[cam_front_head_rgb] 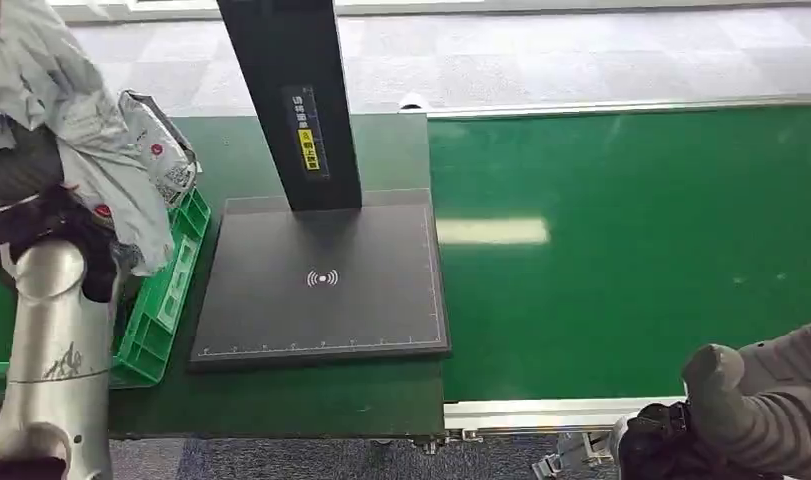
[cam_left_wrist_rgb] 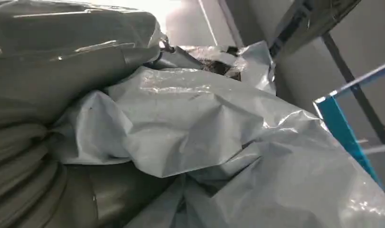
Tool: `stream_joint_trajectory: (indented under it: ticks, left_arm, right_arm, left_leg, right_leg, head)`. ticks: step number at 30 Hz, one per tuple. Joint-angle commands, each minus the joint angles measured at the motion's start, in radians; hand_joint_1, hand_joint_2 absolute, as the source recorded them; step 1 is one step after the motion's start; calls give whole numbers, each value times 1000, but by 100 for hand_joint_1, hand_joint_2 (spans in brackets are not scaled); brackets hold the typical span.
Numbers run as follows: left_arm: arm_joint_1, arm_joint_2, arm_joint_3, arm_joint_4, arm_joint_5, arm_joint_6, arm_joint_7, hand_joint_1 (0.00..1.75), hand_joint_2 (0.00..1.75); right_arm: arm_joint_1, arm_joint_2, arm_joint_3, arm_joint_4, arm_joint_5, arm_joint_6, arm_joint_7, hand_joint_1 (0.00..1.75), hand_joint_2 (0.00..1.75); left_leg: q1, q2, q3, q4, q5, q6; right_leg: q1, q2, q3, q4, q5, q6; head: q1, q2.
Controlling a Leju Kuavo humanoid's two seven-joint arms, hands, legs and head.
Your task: Moved the parcel from conveyor to table for the left to box.
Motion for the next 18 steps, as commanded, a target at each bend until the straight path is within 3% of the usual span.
stream_joint_trajectory:
  ticks: [1,3,4,5,9,15,17,18]
  left_arm:
    - [-121,37,85,273,-12,13,-12,175,175]
    - [-121,37,85,273,-12,13,-12,175,175]
    - [-149,66,71,354,-145,119,96,175,175]
    - [-192,94,61,446,-207,123,150,175,175]
    - [-325,170,82,770,-339,206,190,175,175]
    - [-325,267,86,915,-457,228,315,175,175]
    - [-324,295,23,958,-566,180,441,175,175]
    - [-341,323,-81,998,-712,121,598,175,175]
  right_arm:
    - [-18,-34,27,59,-7,-2,-12,0,175]
    - [-18,-34,27,59,-7,-2,-12,0,175]
    - [-17,-37,29,65,-10,-5,-12,0,175]
    - [-18,-37,30,70,-12,-7,-12,0,175]
    - [-26,-26,28,109,0,1,-12,0,175]
    - [-7,-25,12,143,9,13,-12,0,175]
    - [-1,-34,11,148,3,4,-12,0,175]
    - [4,-32,6,152,1,7,-12,0,175]
  left_leg:
    - [1,-4,0,-1,1,1]
    - [1,-2,-1,0,0,1]
    - [1,-2,-2,0,0,1]
    - [0,-2,-1,0,0,0]
    - [1,-3,-2,0,1,-1]
    - [1,2,0,-2,0,0]
    - [2,2,0,-1,0,0]
    - [2,2,0,-2,0,0]
  right_leg:
    - [1,-4,2,-2,0,0]
    - [1,-1,1,-1,0,0]
    - [1,-1,0,-1,0,0]
    - [0,-1,0,-1,0,0]
    - [1,-2,-1,0,0,-1]
    - [2,2,0,-2,1,-1]
    - [2,2,0,-1,0,-1]
    - [2,3,0,-2,0,-1]
  head:
    - [0,0]
    - [0,0]
    - [0,0]
    - [0,0]
    - [0,0]
    - [0,0]
    - [0,0]
    - [0,0]
